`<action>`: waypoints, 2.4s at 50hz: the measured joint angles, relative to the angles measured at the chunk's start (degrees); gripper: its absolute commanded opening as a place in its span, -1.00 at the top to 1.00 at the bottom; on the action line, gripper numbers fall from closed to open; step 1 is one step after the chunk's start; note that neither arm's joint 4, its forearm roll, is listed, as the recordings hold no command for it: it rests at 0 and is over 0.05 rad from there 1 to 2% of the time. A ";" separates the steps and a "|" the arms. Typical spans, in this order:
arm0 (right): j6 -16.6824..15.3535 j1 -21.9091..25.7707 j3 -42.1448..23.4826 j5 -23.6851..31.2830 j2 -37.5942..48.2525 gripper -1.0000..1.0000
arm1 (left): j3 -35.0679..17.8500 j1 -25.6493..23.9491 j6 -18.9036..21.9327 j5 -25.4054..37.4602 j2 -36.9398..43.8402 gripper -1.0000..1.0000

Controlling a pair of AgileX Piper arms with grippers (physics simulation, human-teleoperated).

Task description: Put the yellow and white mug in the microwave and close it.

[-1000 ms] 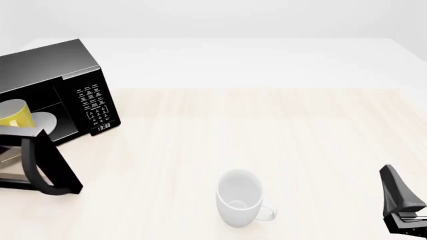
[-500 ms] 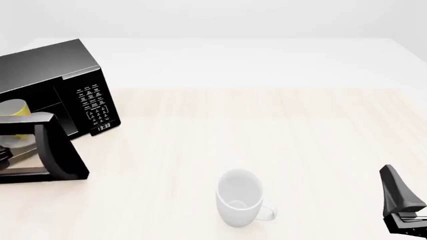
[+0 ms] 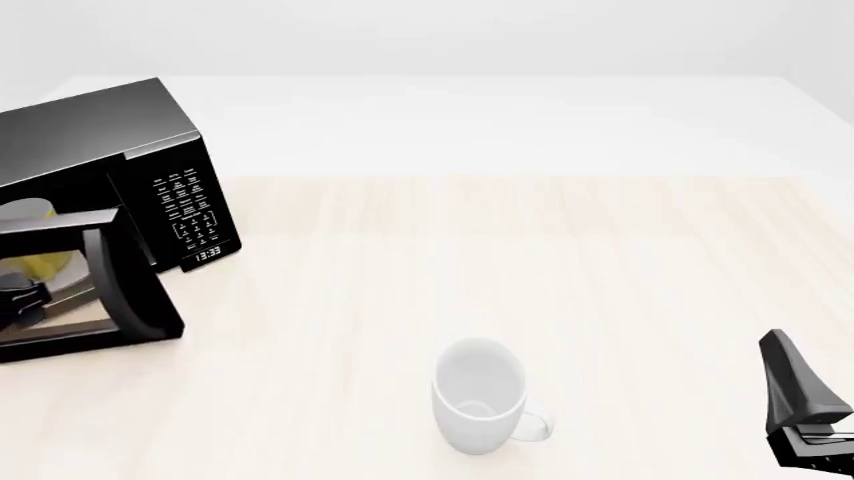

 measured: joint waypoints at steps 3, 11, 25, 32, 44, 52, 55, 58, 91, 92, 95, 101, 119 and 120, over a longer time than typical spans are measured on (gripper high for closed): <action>0.00 0.00 0.00 0.00 0.00 -1.00 | -0.25 -0.51 -0.21 -0.03 0.16 -1.00; 0.00 0.00 0.00 0.00 0.00 -1.00 | -0.97 -1.51 -0.56 -0.33 0.98 -1.00; 0.00 0.00 0.00 0.00 0.00 -1.00 | -2.27 -2.55 -0.73 -1.28 2.89 -1.00; 0.00 0.00 0.00 0.00 0.00 -1.00 | -3.21 -3.17 -0.96 -1.60 4.07 -1.00; 0.00 0.00 0.00 0.00 0.00 -1.00 | -4.71 -4.10 -1.17 -2.28 6.07 -1.00; 0.00 0.00 0.00 0.00 0.00 -1.00 | -5.58 -4.49 -1.25 -2.64 7.22 -1.00; 0.00 0.00 0.00 0.00 0.00 -1.00 | -5.85 -4.59 -1.29 -2.61 7.48 -1.00; 0.00 0.00 0.00 0.00 0.00 -1.00 | -6.11 -4.74 -1.37 -2.53 7.68 -1.00; -0.01 0.00 0.00 0.00 0.00 -1.00 | -9.39 -5.94 -3.89 -2.42 10.28 -1.00; -0.01 0.00 0.00 0.00 0.00 -1.00 | -9.50 -5.94 -3.94 -2.47 10.45 -1.00; 0.00 0.00 0.00 0.00 0.00 -1.00 | -9.84 -5.93 -4.06 -2.65 10.97 -1.00; 0.00 0.00 0.00 0.00 0.00 -1.00 | -10.43 -5.81 -4.24 -3.05 11.96 -1.00; 0.86 -0.07 0.00 -0.33 0.88 -1.00 | -12.07 -5.25 -5.11 -3.71 14.23 -1.00; 0.88 -0.07 0.00 -0.33 0.90 -1.00 | -12.10 -5.21 -5.26 -3.67 14.23 -1.00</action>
